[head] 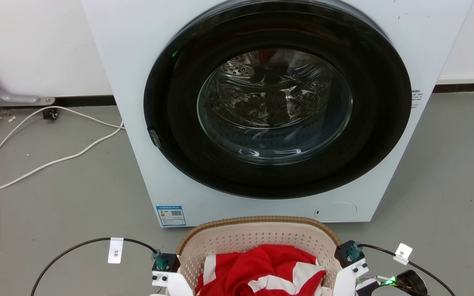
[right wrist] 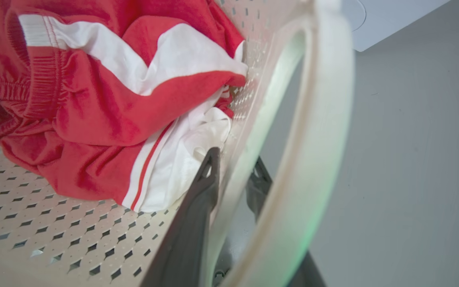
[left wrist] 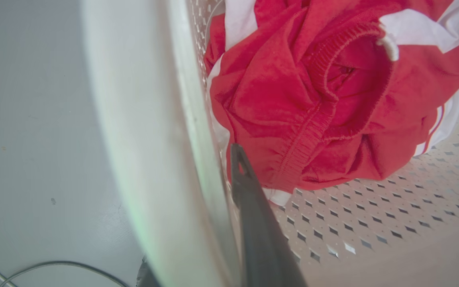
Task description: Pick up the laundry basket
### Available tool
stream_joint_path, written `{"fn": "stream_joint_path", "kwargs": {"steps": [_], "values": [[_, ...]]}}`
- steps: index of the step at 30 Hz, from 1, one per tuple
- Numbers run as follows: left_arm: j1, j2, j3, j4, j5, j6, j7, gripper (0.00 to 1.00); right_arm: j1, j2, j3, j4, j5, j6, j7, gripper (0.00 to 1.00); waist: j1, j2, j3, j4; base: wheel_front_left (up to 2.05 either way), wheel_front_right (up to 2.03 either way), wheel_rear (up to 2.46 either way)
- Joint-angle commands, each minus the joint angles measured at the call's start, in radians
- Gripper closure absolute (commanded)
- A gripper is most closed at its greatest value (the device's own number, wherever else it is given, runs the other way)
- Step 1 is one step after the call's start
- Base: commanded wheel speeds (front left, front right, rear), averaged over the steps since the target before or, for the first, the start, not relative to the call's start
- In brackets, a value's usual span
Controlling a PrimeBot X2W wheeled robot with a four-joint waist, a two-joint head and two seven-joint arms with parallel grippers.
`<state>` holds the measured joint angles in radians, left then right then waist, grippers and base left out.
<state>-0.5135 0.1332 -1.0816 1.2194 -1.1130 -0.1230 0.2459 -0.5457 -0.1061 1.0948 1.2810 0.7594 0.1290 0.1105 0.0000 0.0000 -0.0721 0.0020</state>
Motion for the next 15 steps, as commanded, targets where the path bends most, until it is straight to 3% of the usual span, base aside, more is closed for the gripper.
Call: {"fn": "stream_joint_path", "kwargs": {"steps": [1, 15], "values": [[-0.023, -0.002, -0.003, -0.006, -0.005, -0.013, -0.009, 1.0, -0.011, 0.001, 0.009, -0.001, 0.002, 0.003, -0.005, 1.0, 0.0, 0.0, 0.001, 0.0, 0.0, 0.0, 0.0], [-0.033, 0.002, -0.025, -0.002, -0.03, -0.013, -0.017, 1.0, -0.019, 0.002, 0.037, 0.002, 0.031, 0.003, -0.011, 1.0, 0.0, 0.0, 0.005, 0.0, 0.0, 0.0, 0.0]]}}
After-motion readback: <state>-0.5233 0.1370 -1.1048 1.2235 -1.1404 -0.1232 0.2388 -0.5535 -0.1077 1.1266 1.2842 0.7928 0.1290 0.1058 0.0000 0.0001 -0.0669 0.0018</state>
